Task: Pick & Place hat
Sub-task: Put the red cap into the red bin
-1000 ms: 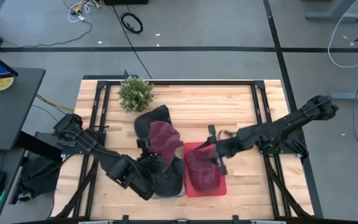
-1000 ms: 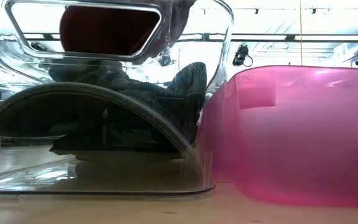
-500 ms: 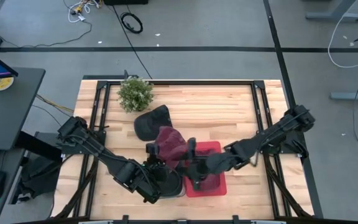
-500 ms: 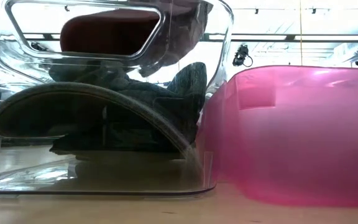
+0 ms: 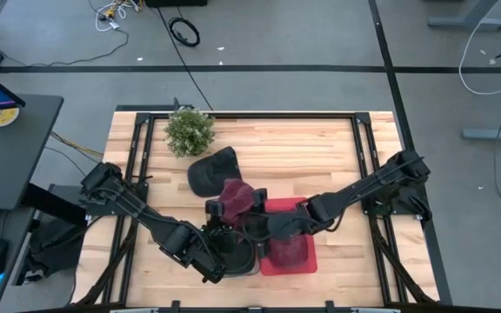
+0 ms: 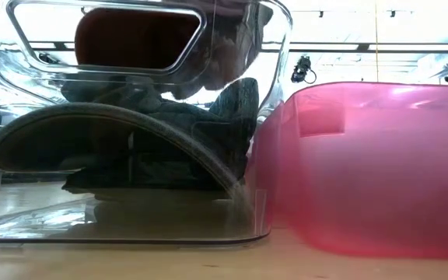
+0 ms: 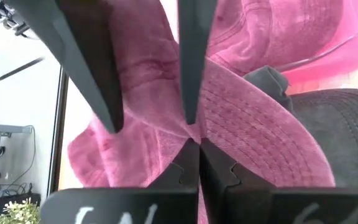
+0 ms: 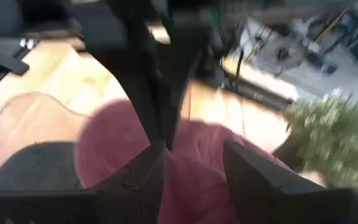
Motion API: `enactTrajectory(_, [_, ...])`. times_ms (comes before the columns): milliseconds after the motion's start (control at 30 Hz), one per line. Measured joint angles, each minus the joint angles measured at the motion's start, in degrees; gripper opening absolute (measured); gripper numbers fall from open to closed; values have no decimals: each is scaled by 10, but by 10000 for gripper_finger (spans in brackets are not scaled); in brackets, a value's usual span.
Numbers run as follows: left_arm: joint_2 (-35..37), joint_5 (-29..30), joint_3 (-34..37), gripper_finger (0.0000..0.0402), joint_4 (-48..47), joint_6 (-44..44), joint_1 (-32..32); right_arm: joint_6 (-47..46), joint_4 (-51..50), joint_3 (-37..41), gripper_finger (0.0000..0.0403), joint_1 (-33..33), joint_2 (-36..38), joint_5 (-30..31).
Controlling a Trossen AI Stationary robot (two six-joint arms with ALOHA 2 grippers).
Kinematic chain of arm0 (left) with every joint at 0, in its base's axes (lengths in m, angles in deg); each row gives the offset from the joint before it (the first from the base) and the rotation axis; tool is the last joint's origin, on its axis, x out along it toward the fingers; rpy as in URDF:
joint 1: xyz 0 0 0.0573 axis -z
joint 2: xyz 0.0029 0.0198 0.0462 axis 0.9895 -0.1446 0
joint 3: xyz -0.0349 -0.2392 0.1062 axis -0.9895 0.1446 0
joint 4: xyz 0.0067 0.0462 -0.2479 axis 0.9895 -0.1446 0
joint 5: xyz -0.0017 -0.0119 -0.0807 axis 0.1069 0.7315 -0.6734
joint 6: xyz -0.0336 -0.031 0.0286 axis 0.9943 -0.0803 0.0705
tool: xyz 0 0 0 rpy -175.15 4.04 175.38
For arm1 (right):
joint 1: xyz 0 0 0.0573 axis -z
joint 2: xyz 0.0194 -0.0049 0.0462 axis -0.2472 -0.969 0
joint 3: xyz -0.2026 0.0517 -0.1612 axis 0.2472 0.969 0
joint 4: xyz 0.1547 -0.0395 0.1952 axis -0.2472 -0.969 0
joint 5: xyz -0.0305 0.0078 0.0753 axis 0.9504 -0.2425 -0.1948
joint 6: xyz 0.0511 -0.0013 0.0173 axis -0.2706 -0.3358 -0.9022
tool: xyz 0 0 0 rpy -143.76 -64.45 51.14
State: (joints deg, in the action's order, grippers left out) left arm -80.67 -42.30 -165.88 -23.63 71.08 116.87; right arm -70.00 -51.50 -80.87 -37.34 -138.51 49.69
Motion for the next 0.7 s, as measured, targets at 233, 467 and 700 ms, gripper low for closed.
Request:
enactTrajectory(233, [0, 1, 0, 1, 0, -1, 0, -97, -33, 0, 174, 35, 0, -134])
enactTrajectory(467, [0, 4, 0, 1, 1, -1, -2, -137, -69, 0, 174, 38, 0, -142])
enactTrajectory(700, [0, 4, 0, 1, 1, 0, -3, -109, -45, 0, 87, 38, 0, -167])
